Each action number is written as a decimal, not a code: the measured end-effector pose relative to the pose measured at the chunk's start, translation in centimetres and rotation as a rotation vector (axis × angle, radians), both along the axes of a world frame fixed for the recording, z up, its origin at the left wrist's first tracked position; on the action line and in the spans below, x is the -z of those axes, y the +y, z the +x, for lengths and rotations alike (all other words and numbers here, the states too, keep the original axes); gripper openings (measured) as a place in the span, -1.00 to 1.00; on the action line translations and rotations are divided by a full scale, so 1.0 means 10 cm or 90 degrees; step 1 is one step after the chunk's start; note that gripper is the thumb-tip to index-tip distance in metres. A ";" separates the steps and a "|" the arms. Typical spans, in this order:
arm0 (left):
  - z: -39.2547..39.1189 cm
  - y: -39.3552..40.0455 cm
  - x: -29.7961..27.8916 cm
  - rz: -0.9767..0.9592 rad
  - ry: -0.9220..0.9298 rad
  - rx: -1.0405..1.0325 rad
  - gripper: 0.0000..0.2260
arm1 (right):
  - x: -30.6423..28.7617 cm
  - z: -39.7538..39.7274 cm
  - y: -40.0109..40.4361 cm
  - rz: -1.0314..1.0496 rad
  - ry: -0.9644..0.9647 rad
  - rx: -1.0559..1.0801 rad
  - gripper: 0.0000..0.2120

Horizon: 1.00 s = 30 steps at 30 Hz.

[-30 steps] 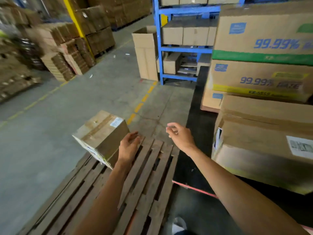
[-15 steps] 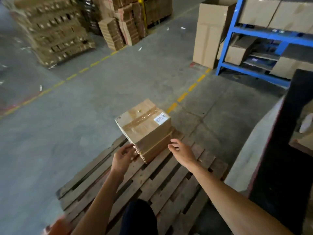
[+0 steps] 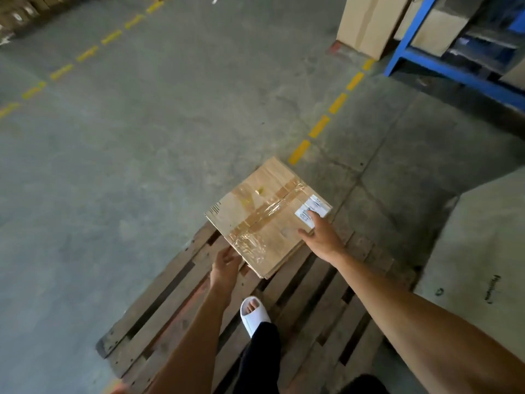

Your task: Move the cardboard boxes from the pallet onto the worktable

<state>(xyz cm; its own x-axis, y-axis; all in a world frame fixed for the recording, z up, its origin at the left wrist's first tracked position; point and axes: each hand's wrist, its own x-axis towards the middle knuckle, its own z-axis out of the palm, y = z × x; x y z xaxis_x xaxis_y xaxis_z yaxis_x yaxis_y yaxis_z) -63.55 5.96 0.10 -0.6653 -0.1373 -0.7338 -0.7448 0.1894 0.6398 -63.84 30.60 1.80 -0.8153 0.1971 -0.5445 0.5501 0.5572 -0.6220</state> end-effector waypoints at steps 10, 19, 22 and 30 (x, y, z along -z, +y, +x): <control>-0.85 0.05 1.07 0.032 -0.121 -0.120 -0.53 | 1.02 -1.18 0.18 0.072 -0.018 0.008 -0.26; -0.76 0.44 1.88 0.089 -0.147 -0.322 -0.59 | 2.05 -1.48 0.67 0.218 -0.044 0.023 -0.11; -0.72 0.42 1.88 0.079 -0.133 -0.317 -0.57 | 2.07 -1.31 0.75 0.214 -0.082 0.061 -0.12; -0.84 0.21 1.90 0.063 -0.132 -0.189 -0.66 | 2.11 -0.86 0.92 -0.020 -0.185 0.201 -0.37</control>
